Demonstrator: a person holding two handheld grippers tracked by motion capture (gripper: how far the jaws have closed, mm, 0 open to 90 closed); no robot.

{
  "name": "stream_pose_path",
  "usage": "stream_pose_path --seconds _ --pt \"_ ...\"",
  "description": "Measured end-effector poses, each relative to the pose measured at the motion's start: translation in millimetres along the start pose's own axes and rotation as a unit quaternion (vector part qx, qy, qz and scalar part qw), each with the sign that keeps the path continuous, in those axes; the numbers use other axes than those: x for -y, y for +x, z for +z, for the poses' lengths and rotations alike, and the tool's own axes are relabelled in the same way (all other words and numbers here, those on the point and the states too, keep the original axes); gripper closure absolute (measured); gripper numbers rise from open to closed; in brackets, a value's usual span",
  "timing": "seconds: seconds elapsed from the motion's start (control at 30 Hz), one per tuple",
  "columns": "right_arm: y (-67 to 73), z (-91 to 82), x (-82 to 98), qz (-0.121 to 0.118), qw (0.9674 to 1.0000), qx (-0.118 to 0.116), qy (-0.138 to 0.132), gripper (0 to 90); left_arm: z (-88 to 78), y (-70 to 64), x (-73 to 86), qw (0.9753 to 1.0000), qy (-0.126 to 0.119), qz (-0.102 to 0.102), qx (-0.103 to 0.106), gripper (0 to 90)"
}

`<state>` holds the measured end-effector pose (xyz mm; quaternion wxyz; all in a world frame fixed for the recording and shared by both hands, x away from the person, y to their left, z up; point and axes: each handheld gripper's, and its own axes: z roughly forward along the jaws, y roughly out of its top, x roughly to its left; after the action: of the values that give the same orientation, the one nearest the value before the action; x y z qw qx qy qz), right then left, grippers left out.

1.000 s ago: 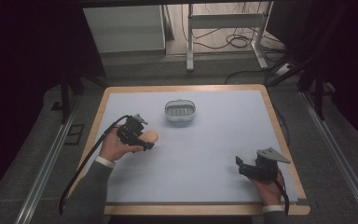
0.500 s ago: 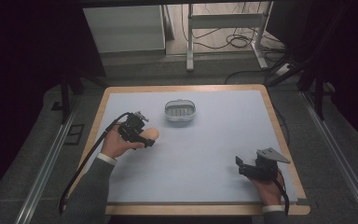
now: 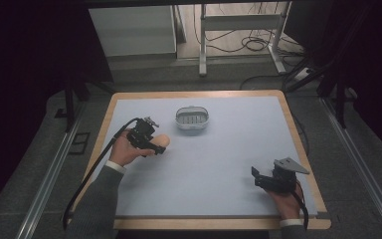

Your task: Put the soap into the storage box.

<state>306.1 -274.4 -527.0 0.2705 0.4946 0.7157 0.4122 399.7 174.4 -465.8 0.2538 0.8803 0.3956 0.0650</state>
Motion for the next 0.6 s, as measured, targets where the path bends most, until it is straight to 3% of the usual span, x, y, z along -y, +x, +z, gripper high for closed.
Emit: stream_pose_path --seconds 0.6 --pt "-0.5 -0.1 0.0 0.002 1.0000 -0.001 0.001 8.4 4.4 3.0 -13.7 1.0000 0.000 0.002 0.000 32.4"
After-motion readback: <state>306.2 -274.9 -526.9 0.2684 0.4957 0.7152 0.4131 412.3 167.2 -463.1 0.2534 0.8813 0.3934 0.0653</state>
